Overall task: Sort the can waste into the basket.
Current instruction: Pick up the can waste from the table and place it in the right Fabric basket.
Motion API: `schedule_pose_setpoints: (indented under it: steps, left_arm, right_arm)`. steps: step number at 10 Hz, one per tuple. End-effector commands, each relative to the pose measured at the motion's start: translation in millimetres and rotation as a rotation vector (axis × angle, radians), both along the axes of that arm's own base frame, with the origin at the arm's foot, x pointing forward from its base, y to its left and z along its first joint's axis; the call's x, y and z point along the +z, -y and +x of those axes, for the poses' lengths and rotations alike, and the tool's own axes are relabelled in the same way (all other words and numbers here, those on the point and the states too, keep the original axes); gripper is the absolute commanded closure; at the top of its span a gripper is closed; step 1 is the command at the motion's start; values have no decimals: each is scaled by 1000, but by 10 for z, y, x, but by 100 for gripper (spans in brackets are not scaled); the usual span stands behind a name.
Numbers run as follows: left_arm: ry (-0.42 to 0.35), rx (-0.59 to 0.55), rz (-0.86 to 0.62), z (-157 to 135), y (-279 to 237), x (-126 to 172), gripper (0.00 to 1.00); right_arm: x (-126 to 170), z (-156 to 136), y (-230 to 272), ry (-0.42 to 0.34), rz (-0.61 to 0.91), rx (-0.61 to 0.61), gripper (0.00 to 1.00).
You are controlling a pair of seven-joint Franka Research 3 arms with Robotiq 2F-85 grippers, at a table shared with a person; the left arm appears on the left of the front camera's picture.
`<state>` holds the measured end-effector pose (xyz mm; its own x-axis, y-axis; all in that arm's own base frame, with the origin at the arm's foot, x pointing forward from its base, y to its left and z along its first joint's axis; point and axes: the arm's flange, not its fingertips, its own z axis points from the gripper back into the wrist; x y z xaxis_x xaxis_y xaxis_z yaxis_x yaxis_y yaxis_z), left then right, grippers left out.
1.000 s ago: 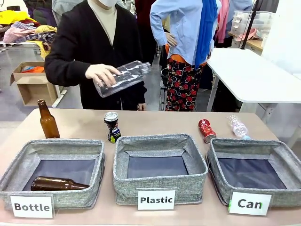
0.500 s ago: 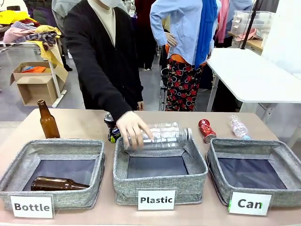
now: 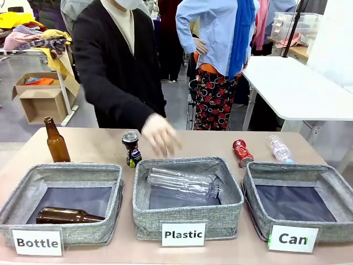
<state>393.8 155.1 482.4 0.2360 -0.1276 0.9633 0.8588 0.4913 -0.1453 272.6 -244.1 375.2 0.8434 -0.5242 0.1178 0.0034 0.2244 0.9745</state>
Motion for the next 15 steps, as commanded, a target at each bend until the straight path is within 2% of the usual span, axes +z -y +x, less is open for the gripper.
schedule_pose_setpoints:
  steps: [1, 3, 5, 7, 8, 10, 12, 15]
  left_arm:
    - [-75, 37, 119, 197, 439, -45, 0]
    - [-112, 87, 104, 357, 477, -83, 0]
    - [-72, 195, 236, 539, 1079, -218, 0]
    - [-84, 152, 371, 734, 1665, -452, 0]
    - [-107, 84, 407, 804, 1883, -558, 0]
    - [-112, 59, 476, 902, 2341, -839, 0]
    - [-122, 10, 484, 1005, 2640, -1055, 0]
    - [-209, -21, 476, 1274, 2834, -1295, 0]
  right_arm:
    - [-9, 8, -15, 35, -1, -4, 0]
    - [-9, 8, -15, 35, -1, -4, 0]
    - [-9, 8, -15, 35, -1, -4, 0]
    - [-9, 8, -15, 35, -1, -4, 0]
    - [-9, 8, -15, 35, -1, -4, 0]
    - [-9, 8, -15, 35, -1, -4, 0]
    - [-9, 8, -15, 35, -1, -4, 0]
    - [-9, 8, -15, 35, -1, -4, 0]
